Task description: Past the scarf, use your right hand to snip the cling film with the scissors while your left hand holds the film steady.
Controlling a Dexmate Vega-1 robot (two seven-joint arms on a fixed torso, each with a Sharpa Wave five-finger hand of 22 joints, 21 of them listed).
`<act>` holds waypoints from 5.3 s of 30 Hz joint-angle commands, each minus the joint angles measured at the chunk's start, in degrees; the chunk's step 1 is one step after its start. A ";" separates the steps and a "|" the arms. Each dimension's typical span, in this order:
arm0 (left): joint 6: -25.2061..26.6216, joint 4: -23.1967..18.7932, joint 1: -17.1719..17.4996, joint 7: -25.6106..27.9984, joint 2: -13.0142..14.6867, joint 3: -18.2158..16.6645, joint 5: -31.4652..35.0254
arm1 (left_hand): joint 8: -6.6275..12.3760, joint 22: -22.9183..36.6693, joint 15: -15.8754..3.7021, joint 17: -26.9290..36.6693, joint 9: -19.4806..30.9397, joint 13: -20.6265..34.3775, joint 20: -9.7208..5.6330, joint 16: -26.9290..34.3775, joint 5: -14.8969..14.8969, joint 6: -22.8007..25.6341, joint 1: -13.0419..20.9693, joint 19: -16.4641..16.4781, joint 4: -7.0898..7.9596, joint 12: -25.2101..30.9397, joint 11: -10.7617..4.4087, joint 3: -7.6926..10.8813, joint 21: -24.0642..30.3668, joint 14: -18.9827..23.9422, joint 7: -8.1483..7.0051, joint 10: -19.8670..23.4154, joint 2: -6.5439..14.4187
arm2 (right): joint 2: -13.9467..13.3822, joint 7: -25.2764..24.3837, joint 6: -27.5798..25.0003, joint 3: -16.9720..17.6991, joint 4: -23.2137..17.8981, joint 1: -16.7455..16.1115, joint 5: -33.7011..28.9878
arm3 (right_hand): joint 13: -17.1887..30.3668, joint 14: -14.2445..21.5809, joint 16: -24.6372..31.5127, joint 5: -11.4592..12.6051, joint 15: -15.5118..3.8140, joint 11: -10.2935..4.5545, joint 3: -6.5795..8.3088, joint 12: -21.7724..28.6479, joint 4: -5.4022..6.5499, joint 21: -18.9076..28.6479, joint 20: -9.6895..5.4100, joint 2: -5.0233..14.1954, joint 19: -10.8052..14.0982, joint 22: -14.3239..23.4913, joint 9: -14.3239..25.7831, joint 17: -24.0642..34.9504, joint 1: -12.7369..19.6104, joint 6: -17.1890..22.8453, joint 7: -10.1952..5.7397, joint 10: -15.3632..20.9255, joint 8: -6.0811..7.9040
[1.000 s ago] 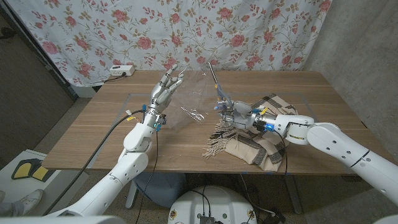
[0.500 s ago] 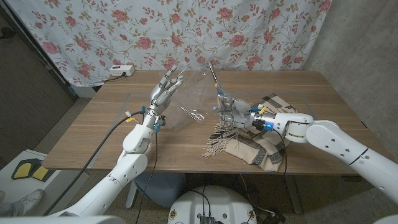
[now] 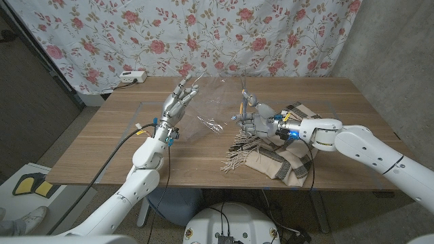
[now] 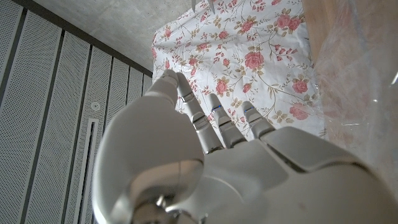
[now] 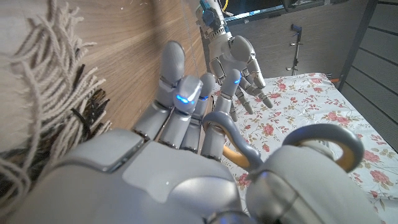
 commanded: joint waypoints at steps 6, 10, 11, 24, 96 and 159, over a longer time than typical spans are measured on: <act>0.19 -2.18 2.29 3.44 1.80 -1.60 2.19 | 0.13 0.14 -1.44 0.19 0.15 0.17 -0.27 -0.36 0.00 0.26 0.01 -0.04 -0.18 0.44 -0.01 0.42 0.41 0.98 -0.08 -0.35 -0.02 | -3.94 1.95 -2.13 0.05 -2.24 2.21 -2.73 | -1.61 -2.66 1.72 1.35 -3.05 2.01 -5.71 -0.23 2.19 -0.97 -3.62 0.06 -0.49 0.19 0.01 0.05 -6.99 -3.74 5.40 0.13 -1.20; 0.14 -4.12 3.72 7.64 3.32 -3.06 6.17 | 0.14 0.14 -1.48 0.24 0.15 0.18 -0.25 -0.35 0.00 0.27 0.02 -0.08 -0.18 0.48 -0.01 0.40 0.40 0.98 -0.08 -0.33 -0.04 | -4.35 1.71 -2.38 0.41 -2.68 1.96 -2.35 | -2.38 -3.37 2.24 1.92 -3.09 2.45 -7.80 -0.31 2.74 -1.25 -3.39 0.26 -0.31 -0.11 0.24 0.02 -9.54 -3.84 5.72 0.22 -1.42; 0.34 -4.96 4.30 9.43 3.82 -3.67 7.75 | 0.14 0.14 -1.47 0.26 0.15 0.17 -0.24 -0.33 0.00 0.29 0.01 -0.11 -0.18 0.48 -0.01 0.39 0.39 1.00 -0.12 -0.33 -0.04 | -4.44 1.43 -2.63 0.60 -2.80 1.84 -1.97 | -2.29 -3.40 2.32 1.99 -3.12 2.54 -8.01 -0.21 2.77 -1.37 -3.43 0.31 -0.24 -0.30 0.31 0.02 -9.78 -3.81 5.79 0.19 -1.41; 4.01 -10.75 9.47 23.06 8.68 -9.95 21.76 | 0.18 0.17 -0.44 -0.12 0.15 0.12 0.35 -1.22 0.12 0.48 -1.78 -0.22 0.70 -0.13 0.13 0.31 0.40 1.27 0.72 -3.34 -0.27 | -4.88 3.69 -3.08 -0.54 -2.78 2.80 -3.11 | -2.53 -3.41 3.17 3.18 -3.22 2.72 -9.68 0.28 2.48 -1.31 -3.33 1.62 -0.06 -0.39 0.59 0.05 -10.68 -3.65 5.92 -0.07 -1.58; 34.25 -19.76 5.60 29.43 28.64 -4.13 50.56 | 0.47 -0.12 9.55 -13.30 -0.31 -10.48 4.22 -7.12 -0.32 -17.81 -18.39 -6.08 2.67 -24.76 9.19 -3.78 -0.44 -18.85 4.77 -41.44 -3.82 | -6.24 6.59 -2.90 -0.90 -3.26 3.51 -4.44 | -5.16 -4.26 3.13 5.26 -3.40 3.30 -10.75 2.04 0.31 -1.89 -3.32 6.66 -0.05 -3.29 0.99 -0.17 -2.83 -3.91 6.35 -0.78 -2.88; 46.52 -11.53 -12.70 17.18 21.64 16.46 59.81 | 2.62 0.19 13.98 -15.77 -0.22 -15.42 5.15 -4.41 12.23 -7.17 -15.93 16.43 3.66 -18.61 5.26 -16.83 2.60 -5.79 4.08 -31.09 -6.10 | -8.04 6.28 -2.10 0.05 -5.64 2.16 -4.62 | -7.02 -4.14 2.80 4.88 -3.45 3.71 -13.57 3.42 0.70 -1.57 -3.22 7.99 -0.32 -4.67 1.39 -0.26 -0.24 -3.48 6.60 -1.37 -3.77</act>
